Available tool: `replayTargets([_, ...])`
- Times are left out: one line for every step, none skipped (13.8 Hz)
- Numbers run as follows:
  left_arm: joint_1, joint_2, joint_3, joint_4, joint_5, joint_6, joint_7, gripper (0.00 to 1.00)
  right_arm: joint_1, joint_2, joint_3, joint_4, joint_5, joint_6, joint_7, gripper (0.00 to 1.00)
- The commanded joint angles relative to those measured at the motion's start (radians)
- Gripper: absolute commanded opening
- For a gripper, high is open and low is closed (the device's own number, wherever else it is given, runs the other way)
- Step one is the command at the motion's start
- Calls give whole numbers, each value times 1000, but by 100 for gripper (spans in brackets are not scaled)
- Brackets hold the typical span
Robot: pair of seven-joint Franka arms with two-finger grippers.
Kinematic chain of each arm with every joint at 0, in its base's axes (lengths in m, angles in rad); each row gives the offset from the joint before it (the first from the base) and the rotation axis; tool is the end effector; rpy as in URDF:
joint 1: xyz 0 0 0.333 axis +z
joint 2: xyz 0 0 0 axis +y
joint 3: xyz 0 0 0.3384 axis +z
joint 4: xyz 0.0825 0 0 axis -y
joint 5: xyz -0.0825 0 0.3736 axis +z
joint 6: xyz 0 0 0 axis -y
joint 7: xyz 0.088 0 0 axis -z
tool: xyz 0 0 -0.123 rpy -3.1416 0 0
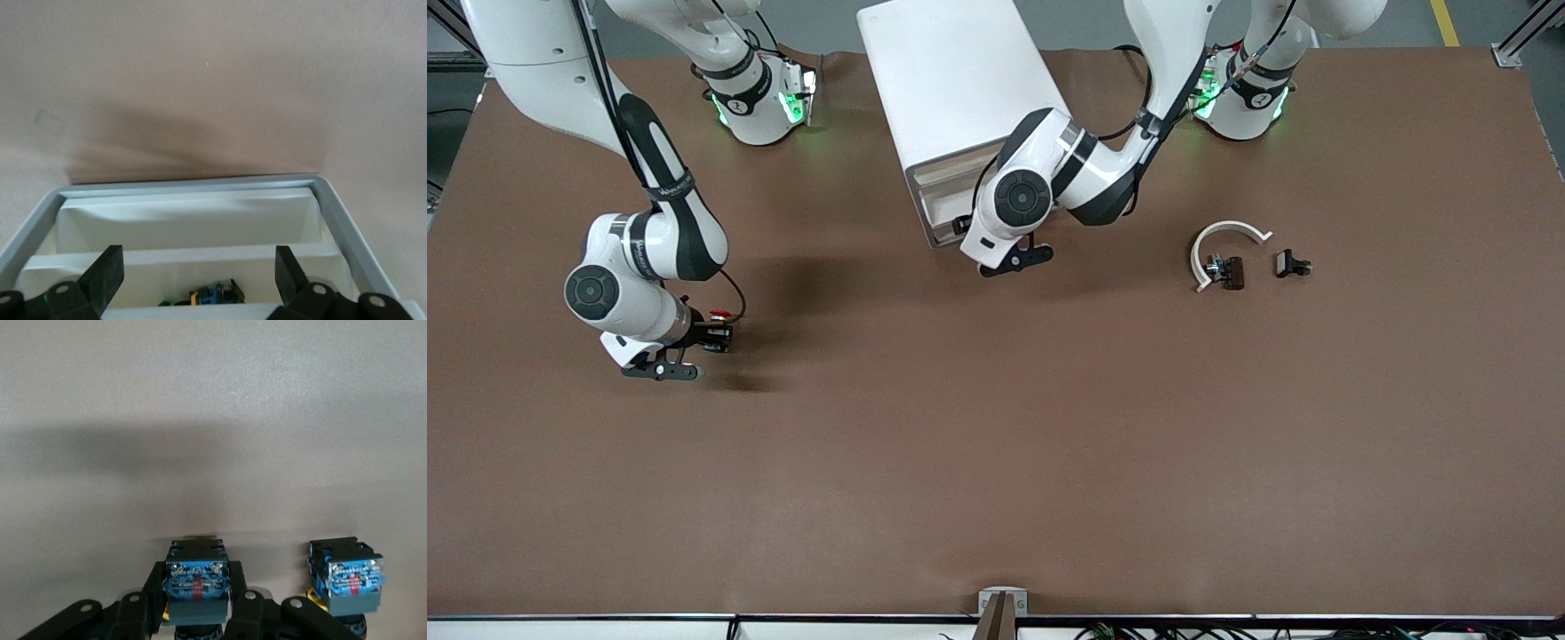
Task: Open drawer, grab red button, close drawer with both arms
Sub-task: 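Lower the red button beside the yellow button while the left gripper pushes drawer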
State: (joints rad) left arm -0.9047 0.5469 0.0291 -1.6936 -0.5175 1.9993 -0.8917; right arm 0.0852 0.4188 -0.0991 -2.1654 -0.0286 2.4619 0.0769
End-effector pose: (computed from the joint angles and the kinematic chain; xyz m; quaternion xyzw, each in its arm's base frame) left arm 0.3879 -0.5263 0.2787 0.9605 0.1401 -0.2363 0.0443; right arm 0.5532 -0.0084 0.2035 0.9973 -0.0306 -0.0594 0.0305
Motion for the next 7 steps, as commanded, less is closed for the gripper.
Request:
replayTargets([-2, -30, -21, -24, -30, -17, -13, 100, -25, 8, 15, 4, -22, 12, 0, 40])
replayTargets([-2, -30, -24, -23, -30, -19, -27, 100, -25, 8, 15, 2, -22, 12, 0, 44])
replayTargets([-2, -30, -29, -23, -32, -19, -36, 100, -27, 8, 15, 2, -22, 11, 0, 69])
replayTargets([-3, -30, -31, -23, -32, -19, -39, 100, -31, 8, 15, 4, -22, 9, 1, 98])
replayTargets([-5, -25, -35, -23, -32, -19, -41, 100, -38, 6, 15, 4, -21, 3, 1, 100])
replayTargets([-5, -24, -44, -23, -32, -19, -46, 100, -36, 5, 16, 6, -20, 0, 3, 100])
replayTargets([-3, -24, -46, -24, -33, -19, -56, 100, -35, 0, 16, 6, -20, -6, 7, 100])
